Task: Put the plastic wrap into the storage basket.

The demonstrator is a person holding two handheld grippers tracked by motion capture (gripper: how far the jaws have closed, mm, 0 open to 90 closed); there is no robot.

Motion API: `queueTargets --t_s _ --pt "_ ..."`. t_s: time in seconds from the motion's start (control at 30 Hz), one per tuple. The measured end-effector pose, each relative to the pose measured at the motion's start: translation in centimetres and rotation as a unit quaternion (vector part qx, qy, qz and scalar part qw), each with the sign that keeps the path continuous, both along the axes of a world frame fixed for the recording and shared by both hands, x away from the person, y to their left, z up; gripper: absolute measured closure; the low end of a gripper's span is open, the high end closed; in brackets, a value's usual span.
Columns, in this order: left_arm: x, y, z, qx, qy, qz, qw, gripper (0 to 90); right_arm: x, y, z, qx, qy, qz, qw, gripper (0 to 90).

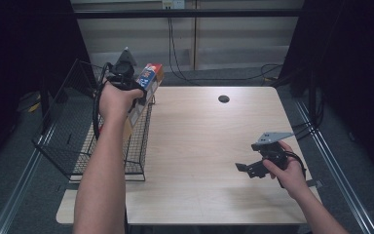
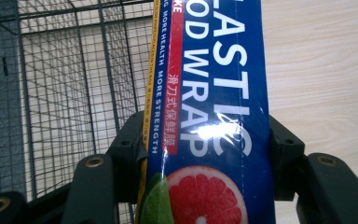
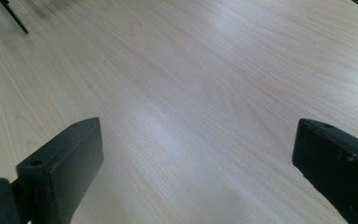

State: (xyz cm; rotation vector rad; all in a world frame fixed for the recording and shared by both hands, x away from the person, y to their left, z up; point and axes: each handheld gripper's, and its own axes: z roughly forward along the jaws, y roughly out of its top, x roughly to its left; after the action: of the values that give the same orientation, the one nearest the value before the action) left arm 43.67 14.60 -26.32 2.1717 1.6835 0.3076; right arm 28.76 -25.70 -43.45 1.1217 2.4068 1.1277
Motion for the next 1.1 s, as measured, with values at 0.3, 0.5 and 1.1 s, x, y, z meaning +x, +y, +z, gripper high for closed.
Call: queueTargets --t_s 0.3,0.5,1.1 --pt "-0.2 1.2 0.4 -0.001 -0.002 0.013 0.9999 43.7 0.0 0.0 0.0 -0.004 -0.002 -0.001 1.0000 1.6" --pt "-0.3 1.9 0.7 -0.005 -0.002 0.021 0.9998 43.8 0.0 0.0 0.1 -0.003 -0.005 0.004 1.0000 1.6" --pt "-0.7 4.1 1.4 -0.012 -0.002 0.047 0.9988 43.7 -0.1 -0.2 0.2 -0.005 -0.005 0.002 1.0000 1.6"
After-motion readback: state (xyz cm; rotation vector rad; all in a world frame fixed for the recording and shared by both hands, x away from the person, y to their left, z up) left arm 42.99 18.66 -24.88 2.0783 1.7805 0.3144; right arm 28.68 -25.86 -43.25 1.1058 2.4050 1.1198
